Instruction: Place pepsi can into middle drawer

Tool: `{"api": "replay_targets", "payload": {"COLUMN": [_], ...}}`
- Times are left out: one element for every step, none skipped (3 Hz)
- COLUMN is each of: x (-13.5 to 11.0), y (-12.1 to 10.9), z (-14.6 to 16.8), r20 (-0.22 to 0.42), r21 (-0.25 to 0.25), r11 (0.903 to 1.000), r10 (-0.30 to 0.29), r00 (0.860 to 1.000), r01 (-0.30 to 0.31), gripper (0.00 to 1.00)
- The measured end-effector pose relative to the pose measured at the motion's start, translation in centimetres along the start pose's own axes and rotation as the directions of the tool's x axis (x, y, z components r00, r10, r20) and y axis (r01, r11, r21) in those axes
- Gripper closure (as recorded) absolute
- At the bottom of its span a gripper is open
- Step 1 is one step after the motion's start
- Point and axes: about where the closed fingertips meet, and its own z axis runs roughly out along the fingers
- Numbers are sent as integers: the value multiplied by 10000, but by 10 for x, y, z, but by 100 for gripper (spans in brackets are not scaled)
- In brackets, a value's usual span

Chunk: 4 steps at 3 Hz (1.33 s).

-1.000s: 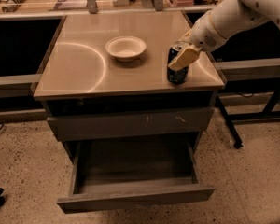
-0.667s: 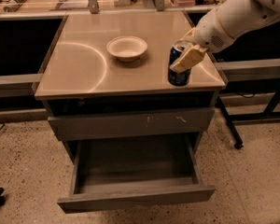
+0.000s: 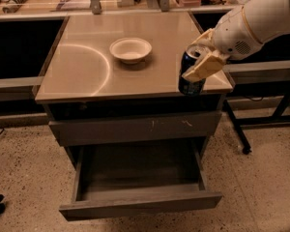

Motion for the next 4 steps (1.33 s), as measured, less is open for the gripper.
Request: {"api": "replay_targets", "payload": {"x": [1,5,26,85], "y": [-7,-1,28,87], "z": [7,17,46,105], "r20": [-38,-181,228,121], "r21": [-4,-90,-164,-1052], "r11": [10000,9992,9969,9934], "r10": [5,-402,-765,-446], "r00": [10000,9990,9968,9989], "r01": [-5,401,769,456], "gripper": [100,100,100,100]}}
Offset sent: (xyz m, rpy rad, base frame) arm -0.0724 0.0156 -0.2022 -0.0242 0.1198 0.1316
